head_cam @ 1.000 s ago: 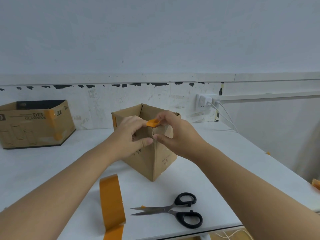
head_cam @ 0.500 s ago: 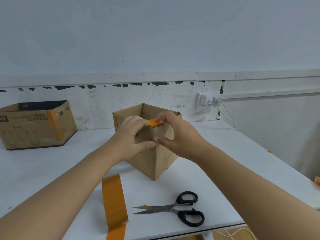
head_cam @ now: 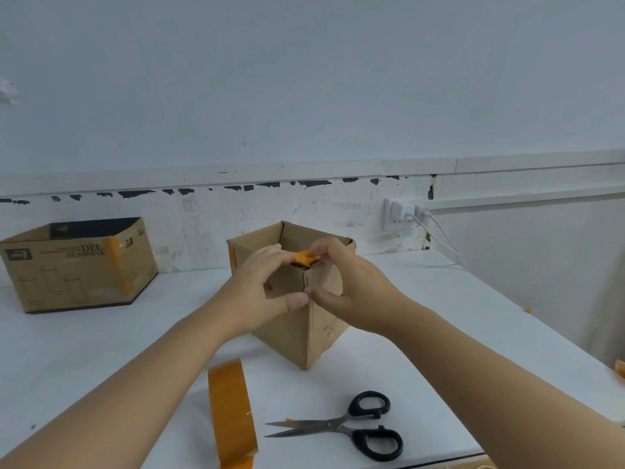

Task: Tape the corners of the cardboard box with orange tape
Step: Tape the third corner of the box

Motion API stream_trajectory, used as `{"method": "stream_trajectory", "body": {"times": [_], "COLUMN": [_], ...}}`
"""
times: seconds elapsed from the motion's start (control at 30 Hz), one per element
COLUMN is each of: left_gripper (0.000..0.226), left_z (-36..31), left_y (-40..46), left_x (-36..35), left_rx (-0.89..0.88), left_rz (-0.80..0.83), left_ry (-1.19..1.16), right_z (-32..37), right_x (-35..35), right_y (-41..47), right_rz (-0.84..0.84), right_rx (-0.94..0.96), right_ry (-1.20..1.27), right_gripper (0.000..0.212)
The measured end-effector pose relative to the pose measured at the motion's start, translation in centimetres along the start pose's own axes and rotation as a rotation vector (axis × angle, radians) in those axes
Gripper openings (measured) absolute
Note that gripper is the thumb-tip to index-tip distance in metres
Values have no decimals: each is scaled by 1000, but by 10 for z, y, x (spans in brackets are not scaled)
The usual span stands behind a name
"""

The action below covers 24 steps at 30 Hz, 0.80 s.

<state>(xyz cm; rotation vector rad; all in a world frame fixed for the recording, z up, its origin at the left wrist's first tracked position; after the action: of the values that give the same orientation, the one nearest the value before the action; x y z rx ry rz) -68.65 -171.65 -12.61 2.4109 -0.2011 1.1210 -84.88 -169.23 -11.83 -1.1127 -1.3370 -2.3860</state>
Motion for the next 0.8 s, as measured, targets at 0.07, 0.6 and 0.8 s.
{"method": "stream_trajectory", "body": {"times": [0.07,0.6,0.8], "left_gripper": [52,3,11], "left_z": [-4,-37,-34], "left_y": [0,-17,-27], "left_x": [8,35,28], "left_rx": [17,3,19], "left_rz": [14,-194,-60], "left_ry": [-82,-266,-200], "right_z": [-2,27,24], "right_x": [5,24,16], "right_y": [2,3,-10], "right_rz": [-30,-173,-200], "right_rx": [-58,-146,-266], "right_ry": [81,205,234], "right_gripper": [31,13,13]}}
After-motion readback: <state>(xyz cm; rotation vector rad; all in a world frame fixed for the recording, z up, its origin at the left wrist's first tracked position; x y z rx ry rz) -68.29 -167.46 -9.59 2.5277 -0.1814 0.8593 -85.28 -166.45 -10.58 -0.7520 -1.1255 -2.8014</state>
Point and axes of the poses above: each hand's wrist, its own y-axis towards the middle knuckle, its own x-axis out of the back of the hand, z = x × y, the point moved 5 cm from there along y, towards the middle knuckle, and after that the axes turned 12 degrees about x, right-handed, at the moved point
